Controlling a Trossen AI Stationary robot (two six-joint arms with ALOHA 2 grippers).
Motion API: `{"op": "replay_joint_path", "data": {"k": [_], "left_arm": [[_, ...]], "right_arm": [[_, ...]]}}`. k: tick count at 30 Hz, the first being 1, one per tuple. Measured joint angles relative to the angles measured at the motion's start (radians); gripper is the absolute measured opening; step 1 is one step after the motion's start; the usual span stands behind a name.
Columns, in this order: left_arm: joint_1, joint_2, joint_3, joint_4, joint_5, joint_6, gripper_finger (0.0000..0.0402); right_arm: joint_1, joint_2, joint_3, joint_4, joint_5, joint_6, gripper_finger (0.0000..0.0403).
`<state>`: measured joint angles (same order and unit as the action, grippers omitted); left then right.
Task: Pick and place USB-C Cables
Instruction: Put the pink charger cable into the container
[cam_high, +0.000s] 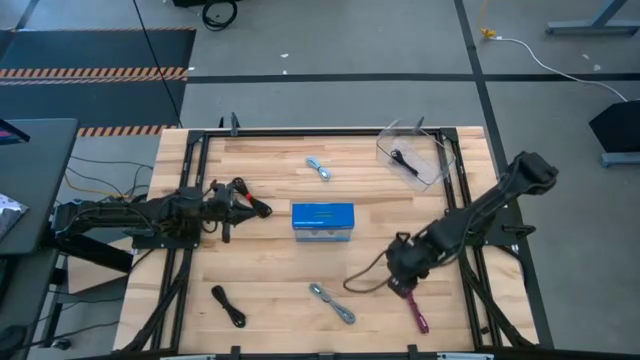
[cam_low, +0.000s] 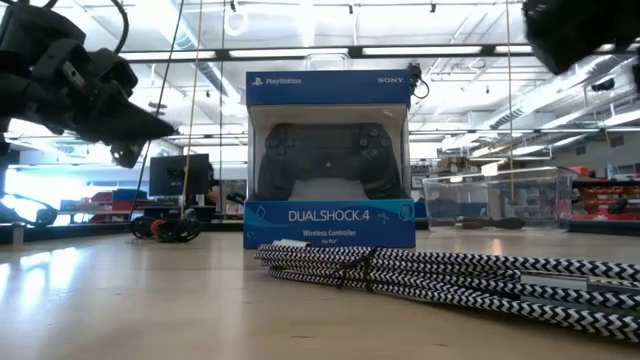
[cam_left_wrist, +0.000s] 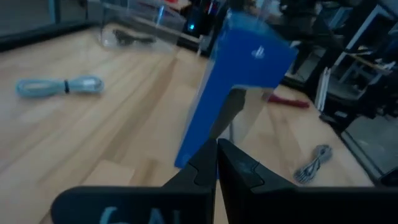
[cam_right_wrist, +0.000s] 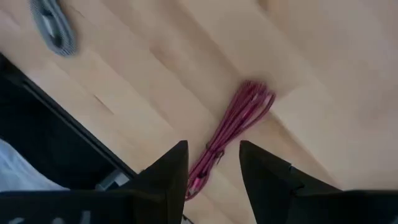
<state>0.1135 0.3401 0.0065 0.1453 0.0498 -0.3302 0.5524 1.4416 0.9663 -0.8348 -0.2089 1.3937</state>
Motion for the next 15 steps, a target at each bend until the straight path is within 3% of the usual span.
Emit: {"op": "replay_joint_path", "data": {"k": [5,9,12,15], "left_arm": [[0.001,0.0,0.0,-0.004,-0.001,0.004,0.002],[0.014,0.001,0.056,0.107,-0.021,0.117,0.002],[0.004,-0.001,0.135,0.158,0.048,0.103,0.0021],[-0.036,0.002,0.189,0.068,0.119,0.15,0.0021]], "right_arm": [[0.085,0.075,0.0,0.019,-0.002,0.129,0.015],[0.136,0.124,0.0,0.024,0.004,0.214,0.015],[0.177,0.157,0.0,0.039,0.011,0.282,0.015],[0.216,0.187,0.0,0.092,0.051,0.34,0.015]]}}
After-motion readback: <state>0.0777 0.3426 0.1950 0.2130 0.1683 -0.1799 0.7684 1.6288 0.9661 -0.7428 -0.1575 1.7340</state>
